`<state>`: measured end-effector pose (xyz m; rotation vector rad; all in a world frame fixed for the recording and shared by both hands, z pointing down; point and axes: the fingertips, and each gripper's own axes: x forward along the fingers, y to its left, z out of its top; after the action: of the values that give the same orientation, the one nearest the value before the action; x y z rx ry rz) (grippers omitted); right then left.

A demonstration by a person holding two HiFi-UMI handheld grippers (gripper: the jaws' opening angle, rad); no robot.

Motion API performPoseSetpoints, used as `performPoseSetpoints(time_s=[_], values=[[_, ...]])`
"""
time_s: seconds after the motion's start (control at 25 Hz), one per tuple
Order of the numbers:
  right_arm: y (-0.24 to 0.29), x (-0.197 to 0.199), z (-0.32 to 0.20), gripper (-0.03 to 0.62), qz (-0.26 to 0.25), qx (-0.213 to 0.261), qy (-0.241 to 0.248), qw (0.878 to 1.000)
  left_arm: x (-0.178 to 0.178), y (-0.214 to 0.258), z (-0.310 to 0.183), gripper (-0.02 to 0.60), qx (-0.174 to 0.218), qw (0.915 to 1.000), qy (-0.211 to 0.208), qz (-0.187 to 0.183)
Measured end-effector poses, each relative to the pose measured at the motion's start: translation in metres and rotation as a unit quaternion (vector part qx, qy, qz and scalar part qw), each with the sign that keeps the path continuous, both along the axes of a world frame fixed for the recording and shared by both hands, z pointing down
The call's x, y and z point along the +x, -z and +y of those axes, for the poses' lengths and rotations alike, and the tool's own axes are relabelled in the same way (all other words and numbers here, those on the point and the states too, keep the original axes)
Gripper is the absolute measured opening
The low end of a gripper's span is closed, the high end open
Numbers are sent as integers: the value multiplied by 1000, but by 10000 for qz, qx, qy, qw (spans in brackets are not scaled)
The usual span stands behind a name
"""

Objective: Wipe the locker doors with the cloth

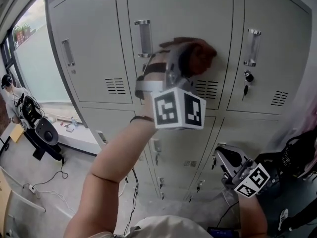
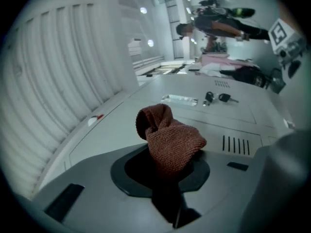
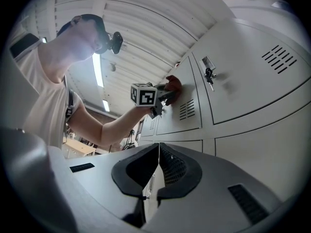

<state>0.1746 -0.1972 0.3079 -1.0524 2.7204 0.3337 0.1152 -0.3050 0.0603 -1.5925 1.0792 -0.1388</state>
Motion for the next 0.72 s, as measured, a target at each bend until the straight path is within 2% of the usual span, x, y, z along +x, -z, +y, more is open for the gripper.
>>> performPoseSetpoints(time_s=[0.08,0.2,0.28,0.36,0.4,0.56,0.72], values=[[1,4,2,18,-32,17,-36,10000,38,-11,9,72,209,9982,36,-554],[1,12,5,17,-69,18,-125,9999,85,-20,21,72,592,9925,-26,-1070],[0,19,7,17,-90,1,-199,9998,105,-22,24,72,986,9844,144,-1448],[-1,26,8,18,-107,-13,-277,9996,111,-19,23,72,1133,9795,229,-1651],[-1,29,8,18,-114,-15,-306,9995,108,-13,22,72,1078,9819,159,-1547],[1,30,9,18,-122,11,-288,9995,52,28,12,72,794,9954,85,-532],[1,21,6,17,-85,-3,-106,9999,-20,38,-7,72,373,9984,420,-86]])
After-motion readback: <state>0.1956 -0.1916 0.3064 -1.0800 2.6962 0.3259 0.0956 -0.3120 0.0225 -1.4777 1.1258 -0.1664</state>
